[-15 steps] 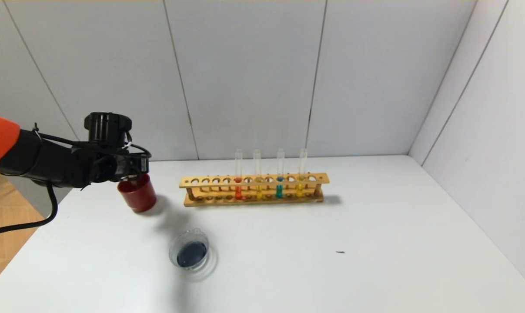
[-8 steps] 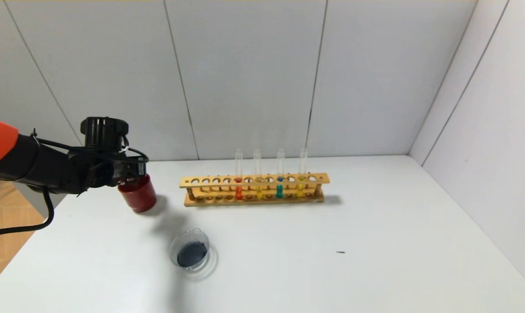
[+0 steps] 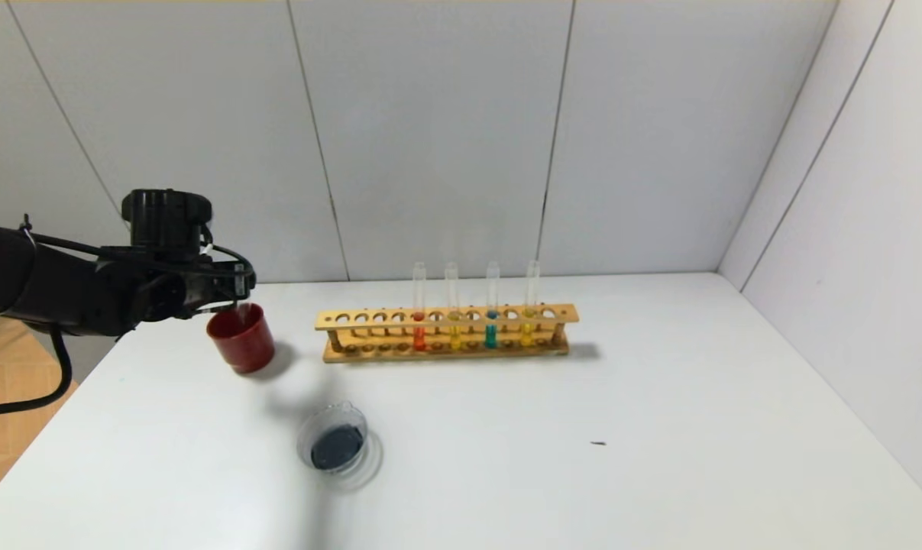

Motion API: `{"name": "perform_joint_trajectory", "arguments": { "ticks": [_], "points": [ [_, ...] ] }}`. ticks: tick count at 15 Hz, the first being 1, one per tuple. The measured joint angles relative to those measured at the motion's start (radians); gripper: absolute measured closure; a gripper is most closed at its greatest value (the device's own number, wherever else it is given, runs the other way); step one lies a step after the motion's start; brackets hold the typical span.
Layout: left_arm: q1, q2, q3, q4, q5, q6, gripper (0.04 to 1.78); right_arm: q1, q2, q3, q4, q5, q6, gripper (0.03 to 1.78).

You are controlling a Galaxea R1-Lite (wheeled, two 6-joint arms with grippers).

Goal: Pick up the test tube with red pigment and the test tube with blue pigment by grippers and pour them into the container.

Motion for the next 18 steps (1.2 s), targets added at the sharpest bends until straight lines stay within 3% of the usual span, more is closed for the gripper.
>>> {"name": "perform_joint_trajectory", "arguments": {
  "ticks": [4, 12, 15, 18],
  "points": [
    [-0.003, -0.125, 0.054, 0.003, -0.003, 0.047, 0.07, 0.0, 0.0, 0.0, 0.0, 0.0, 0.0, 0.1],
    [-0.027, -0.588, 0.295, 0.064, -0.003, 0.185, 0.07, 0.0, 0.0, 0.0, 0.0, 0.0, 0.0, 0.1],
    [-0.028, -0.804, 0.347, 0.208, 0.006, 0.205, 0.07, 0.0, 0.0, 0.0, 0.0, 0.0, 0.0, 0.1],
    [-0.027, -0.988, 0.359, 0.423, 0.082, 0.207, 0.07, 0.0, 0.0, 0.0, 0.0, 0.0, 0.0, 0.1]
  ]
}}
